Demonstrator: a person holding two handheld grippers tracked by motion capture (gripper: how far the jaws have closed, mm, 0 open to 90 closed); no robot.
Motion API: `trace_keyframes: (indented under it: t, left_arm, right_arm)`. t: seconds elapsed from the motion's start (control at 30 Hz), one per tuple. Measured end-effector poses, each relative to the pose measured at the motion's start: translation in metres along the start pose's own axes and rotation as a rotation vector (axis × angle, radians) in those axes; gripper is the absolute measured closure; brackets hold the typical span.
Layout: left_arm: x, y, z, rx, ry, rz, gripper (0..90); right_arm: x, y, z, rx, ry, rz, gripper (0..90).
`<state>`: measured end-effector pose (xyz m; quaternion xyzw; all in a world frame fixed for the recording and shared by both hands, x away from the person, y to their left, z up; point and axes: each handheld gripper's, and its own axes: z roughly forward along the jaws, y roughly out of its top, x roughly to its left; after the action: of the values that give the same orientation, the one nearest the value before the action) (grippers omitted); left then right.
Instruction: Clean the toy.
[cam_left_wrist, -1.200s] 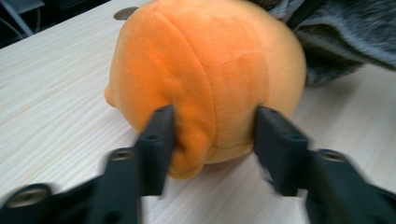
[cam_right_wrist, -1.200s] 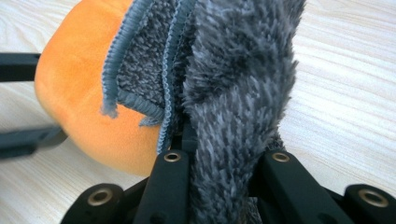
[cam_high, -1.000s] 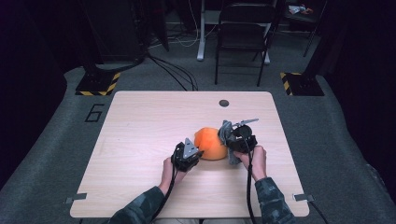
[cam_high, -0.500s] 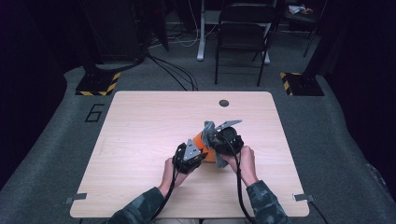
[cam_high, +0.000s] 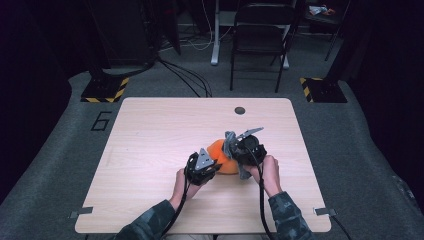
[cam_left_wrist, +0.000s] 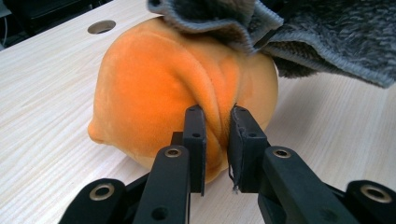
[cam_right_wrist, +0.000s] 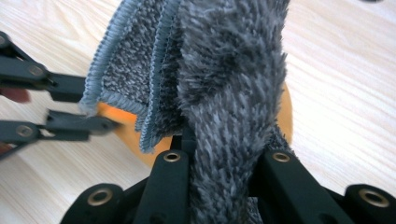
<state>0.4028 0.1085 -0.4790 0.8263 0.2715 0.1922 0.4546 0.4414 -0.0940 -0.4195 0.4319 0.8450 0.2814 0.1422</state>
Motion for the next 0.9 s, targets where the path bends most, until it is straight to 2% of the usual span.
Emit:
trace_keyframes:
  t: [0.07, 0.13, 0.23, 0.3, 0.4, 0.53, 0.63, 0.67, 0.73, 0.8, 0.83, 0.87, 0.9]
  left_arm:
    - [0.000, 0.000, 0.000, 0.002, 0.004, 0.000, 77.9]
    - [0.001, 0.000, 0.000, 0.000, 0.009, 0.000, 77.6]
    - [0.002, -0.001, 0.001, -0.002, 0.008, -0.008, 76.9]
    - [0.002, -0.001, 0.001, 0.000, 0.003, -0.018, 76.6]
    - [0.003, -0.001, 0.001, -0.001, 0.004, -0.017, 76.6]
    - [0.003, -0.001, 0.001, 0.000, 0.003, -0.018, 76.6]
    - [0.004, -0.001, 0.001, -0.002, 0.003, -0.022, 76.6]
    - [0.005, -0.001, 0.001, 0.000, 0.001, -0.019, 76.6]
    - [0.005, -0.001, 0.001, -0.001, 0.004, -0.024, 76.6]
    - [0.005, -0.002, 0.001, 0.004, 0.001, -0.030, 76.6]
    - [0.005, -0.002, 0.001, 0.006, 0.001, -0.028, 76.7]
    - [0.005, -0.002, 0.002, 0.006, 0.003, -0.026, 76.7]
    - [0.005, -0.002, 0.002, 0.005, 0.007, -0.024, 76.7]
  right_arm:
    - [-0.004, -0.002, 0.001, 0.008, 0.000, 0.029, 77.7]
    - [-0.009, -0.004, 0.002, 0.025, -0.017, 0.030, 77.7]
    - [-0.016, -0.008, 0.004, 0.041, -0.012, 0.059, 77.7]
    - [-0.023, -0.011, 0.007, 0.046, 0.014, 0.076, 77.7]
    - [-0.029, -0.015, 0.010, 0.065, 0.004, 0.109, 77.7]
    - [-0.039, -0.023, 0.017, 0.096, -0.009, 0.128, 77.7]
    - [-0.045, -0.030, 0.027, 0.127, -0.027, 0.162, 77.7]
    - [-0.047, -0.033, 0.032, 0.140, -0.037, 0.161, 77.6]
    - [-0.050, -0.040, 0.042, 0.167, -0.028, 0.172, 77.6]
    - [-0.054, -0.045, 0.048, 0.172, 0.004, 0.181, 77.5]
    - [-0.056, -0.044, 0.047, 0.175, 0.010, 0.188, 77.5]
    - [-0.057, -0.042, 0.043, 0.197, -0.003, 0.185, 77.6]
    - [-0.058, -0.040, 0.038, 0.194, -0.023, 0.170, 77.6]
